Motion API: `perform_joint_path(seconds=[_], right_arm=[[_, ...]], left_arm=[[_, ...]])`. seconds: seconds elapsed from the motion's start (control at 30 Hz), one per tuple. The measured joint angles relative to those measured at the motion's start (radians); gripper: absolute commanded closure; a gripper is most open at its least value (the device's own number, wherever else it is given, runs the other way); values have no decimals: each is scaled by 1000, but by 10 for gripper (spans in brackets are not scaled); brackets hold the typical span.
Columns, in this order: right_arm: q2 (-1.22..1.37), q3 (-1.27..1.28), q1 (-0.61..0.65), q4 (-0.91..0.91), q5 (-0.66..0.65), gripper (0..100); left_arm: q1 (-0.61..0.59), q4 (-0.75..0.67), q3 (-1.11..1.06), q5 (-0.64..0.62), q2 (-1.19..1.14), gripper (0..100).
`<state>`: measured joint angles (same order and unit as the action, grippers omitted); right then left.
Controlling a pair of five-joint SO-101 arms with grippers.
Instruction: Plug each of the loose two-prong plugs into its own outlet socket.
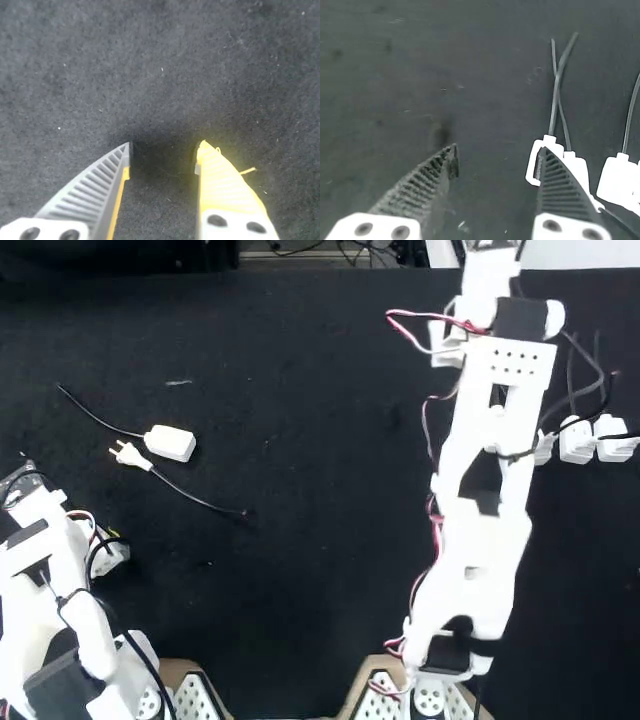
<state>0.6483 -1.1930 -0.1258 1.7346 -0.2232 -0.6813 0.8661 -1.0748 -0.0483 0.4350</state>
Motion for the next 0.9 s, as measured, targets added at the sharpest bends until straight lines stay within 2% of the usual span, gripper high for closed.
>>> perform_joint_path(seconds=[0.3, 0.5, 0.67, 0.9], right_arm=[[-493, 520, 224, -8, 41, 768], [-715, 893, 345, -137, 75, 768], [-749, 1269, 446, -374, 138, 769], [-749, 1735, 548, -850, 213, 769]], left_arm=[[0, 0, 0, 0, 0, 777], [0, 0, 0, 0, 0, 777], [0, 0, 0, 0, 0, 777], [0, 0, 0, 0, 0, 777]])
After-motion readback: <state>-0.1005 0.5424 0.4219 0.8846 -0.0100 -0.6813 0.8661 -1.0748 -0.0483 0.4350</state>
